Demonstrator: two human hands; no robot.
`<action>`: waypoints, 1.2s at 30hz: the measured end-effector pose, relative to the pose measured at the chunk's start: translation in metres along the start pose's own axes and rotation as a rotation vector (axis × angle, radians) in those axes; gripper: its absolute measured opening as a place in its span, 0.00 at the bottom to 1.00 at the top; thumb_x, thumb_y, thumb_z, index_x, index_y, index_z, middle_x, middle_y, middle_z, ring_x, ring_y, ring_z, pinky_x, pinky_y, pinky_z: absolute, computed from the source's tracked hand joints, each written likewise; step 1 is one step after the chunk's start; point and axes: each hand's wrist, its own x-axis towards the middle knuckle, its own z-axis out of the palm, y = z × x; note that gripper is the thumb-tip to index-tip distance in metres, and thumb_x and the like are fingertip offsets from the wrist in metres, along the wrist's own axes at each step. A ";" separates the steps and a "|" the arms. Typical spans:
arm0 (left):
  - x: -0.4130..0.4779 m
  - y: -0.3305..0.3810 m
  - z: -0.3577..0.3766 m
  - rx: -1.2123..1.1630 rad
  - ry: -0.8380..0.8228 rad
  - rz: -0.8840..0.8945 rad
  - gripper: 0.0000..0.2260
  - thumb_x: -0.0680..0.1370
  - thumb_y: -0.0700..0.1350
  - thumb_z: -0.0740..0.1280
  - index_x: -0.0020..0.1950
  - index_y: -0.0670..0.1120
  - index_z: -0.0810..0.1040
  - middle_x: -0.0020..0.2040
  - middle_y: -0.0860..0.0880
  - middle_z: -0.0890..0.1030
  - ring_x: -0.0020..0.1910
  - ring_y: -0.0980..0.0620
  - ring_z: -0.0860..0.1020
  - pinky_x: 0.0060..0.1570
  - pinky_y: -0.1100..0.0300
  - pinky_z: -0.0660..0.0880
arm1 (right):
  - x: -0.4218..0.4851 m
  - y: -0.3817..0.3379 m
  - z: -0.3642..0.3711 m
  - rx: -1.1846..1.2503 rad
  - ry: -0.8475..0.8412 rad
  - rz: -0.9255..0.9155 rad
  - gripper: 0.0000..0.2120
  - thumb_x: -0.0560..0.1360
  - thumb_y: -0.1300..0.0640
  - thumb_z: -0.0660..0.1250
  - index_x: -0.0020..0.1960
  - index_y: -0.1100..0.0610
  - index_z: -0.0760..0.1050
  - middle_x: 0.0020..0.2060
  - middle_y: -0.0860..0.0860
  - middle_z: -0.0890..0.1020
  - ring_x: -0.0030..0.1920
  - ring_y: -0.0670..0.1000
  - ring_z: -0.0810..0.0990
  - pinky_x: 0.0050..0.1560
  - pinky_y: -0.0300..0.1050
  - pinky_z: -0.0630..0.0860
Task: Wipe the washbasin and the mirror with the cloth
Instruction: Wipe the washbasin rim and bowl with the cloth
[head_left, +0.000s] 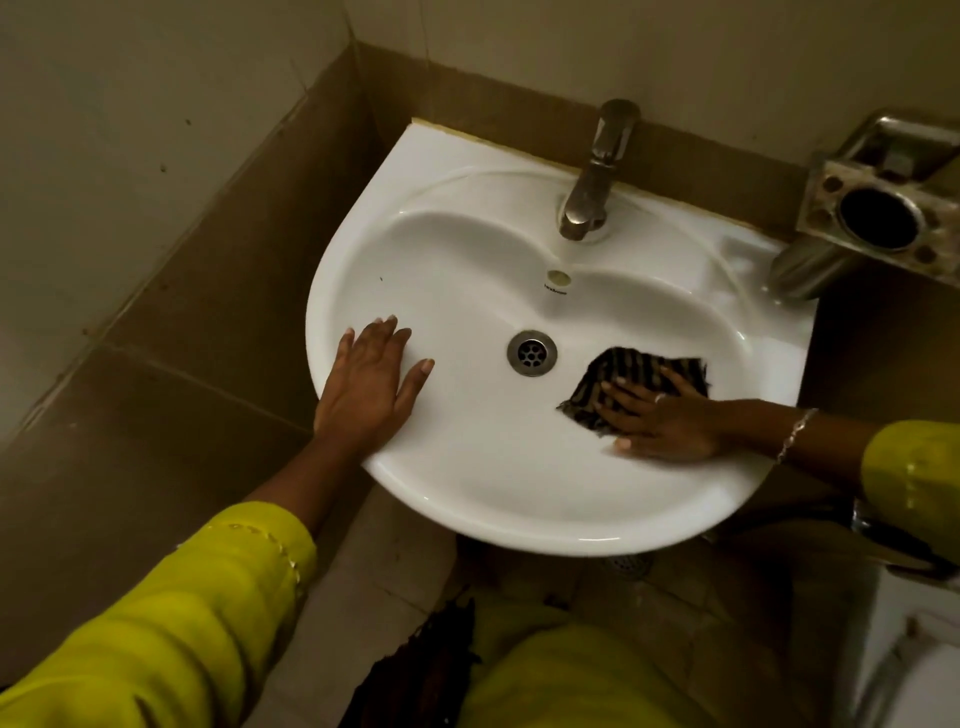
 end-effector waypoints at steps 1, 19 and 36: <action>0.000 0.000 0.000 -0.001 0.001 0.001 0.34 0.74 0.62 0.42 0.69 0.42 0.66 0.72 0.41 0.65 0.72 0.45 0.60 0.72 0.51 0.47 | -0.002 -0.007 0.002 0.067 -0.032 -0.047 0.48 0.61 0.26 0.22 0.75 0.49 0.38 0.75 0.50 0.36 0.74 0.50 0.34 0.69 0.60 0.31; -0.003 0.003 -0.005 -0.170 0.096 -0.016 0.30 0.76 0.60 0.48 0.72 0.42 0.61 0.75 0.42 0.56 0.75 0.47 0.50 0.73 0.53 0.45 | 0.130 -0.128 -0.082 0.316 0.784 -0.678 0.19 0.80 0.57 0.54 0.71 0.54 0.62 0.75 0.55 0.56 0.73 0.48 0.52 0.71 0.64 0.53; -0.002 0.002 -0.005 -0.125 0.080 0.003 0.35 0.76 0.64 0.42 0.72 0.42 0.63 0.74 0.41 0.59 0.74 0.47 0.54 0.72 0.55 0.44 | 0.175 -0.087 -0.114 0.140 0.882 0.140 0.27 0.75 0.56 0.53 0.74 0.57 0.57 0.73 0.61 0.60 0.73 0.62 0.59 0.71 0.61 0.51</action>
